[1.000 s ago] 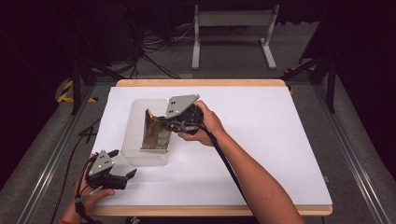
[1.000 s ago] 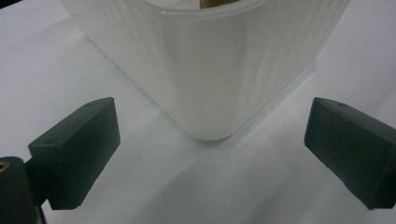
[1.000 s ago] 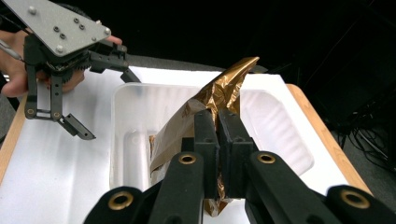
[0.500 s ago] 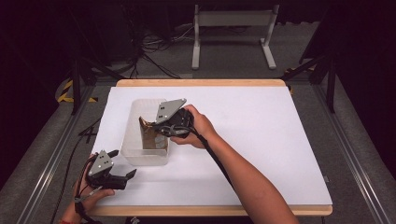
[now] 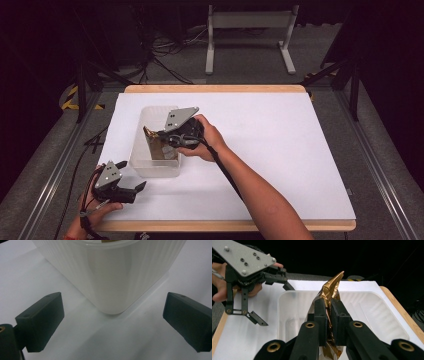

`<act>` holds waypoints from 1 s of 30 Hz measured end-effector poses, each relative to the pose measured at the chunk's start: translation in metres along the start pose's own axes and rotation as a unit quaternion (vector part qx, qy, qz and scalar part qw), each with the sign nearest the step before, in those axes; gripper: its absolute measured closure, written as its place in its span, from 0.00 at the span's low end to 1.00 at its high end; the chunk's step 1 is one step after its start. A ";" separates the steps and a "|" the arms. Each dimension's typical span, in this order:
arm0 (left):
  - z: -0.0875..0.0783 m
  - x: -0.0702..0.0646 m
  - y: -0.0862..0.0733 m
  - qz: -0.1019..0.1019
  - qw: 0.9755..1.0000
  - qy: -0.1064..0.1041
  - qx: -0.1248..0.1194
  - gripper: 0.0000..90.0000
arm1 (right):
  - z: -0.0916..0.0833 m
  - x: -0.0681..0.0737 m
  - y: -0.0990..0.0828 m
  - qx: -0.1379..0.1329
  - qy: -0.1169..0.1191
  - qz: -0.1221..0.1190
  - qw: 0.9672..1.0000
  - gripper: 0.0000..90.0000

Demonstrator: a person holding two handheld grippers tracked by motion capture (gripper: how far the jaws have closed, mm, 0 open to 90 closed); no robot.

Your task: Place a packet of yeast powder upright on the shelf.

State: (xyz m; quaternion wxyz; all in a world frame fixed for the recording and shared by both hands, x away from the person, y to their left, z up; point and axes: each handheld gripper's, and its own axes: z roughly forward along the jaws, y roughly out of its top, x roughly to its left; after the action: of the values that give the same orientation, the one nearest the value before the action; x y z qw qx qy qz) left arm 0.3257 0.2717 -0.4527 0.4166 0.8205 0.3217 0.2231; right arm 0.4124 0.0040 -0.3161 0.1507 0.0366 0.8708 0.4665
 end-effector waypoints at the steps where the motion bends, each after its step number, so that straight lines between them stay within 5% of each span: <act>1: 0.000 0.000 0.000 -0.001 1.000 0.000 0.000 0.05 | 0.001 0.000 0.000 -0.002 0.000 0.002 1.000 0.92; 12: 0.000 0.000 0.000 0.000 1.000 -0.001 0.000 0.05 | 0.005 0.001 -0.003 -0.017 -0.009 0.017 1.000 0.86; 30: 0.000 0.000 0.000 0.000 1.000 0.000 0.001 0.05 | 0.004 0.003 -0.003 -0.003 -0.035 0.014 0.999 0.72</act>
State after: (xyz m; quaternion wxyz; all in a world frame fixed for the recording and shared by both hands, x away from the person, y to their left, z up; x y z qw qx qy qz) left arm 0.3259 0.2719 -0.4531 0.4160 0.8208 0.3220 0.2224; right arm 0.4105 0.0060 -0.3212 0.1746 0.0644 0.8631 0.4695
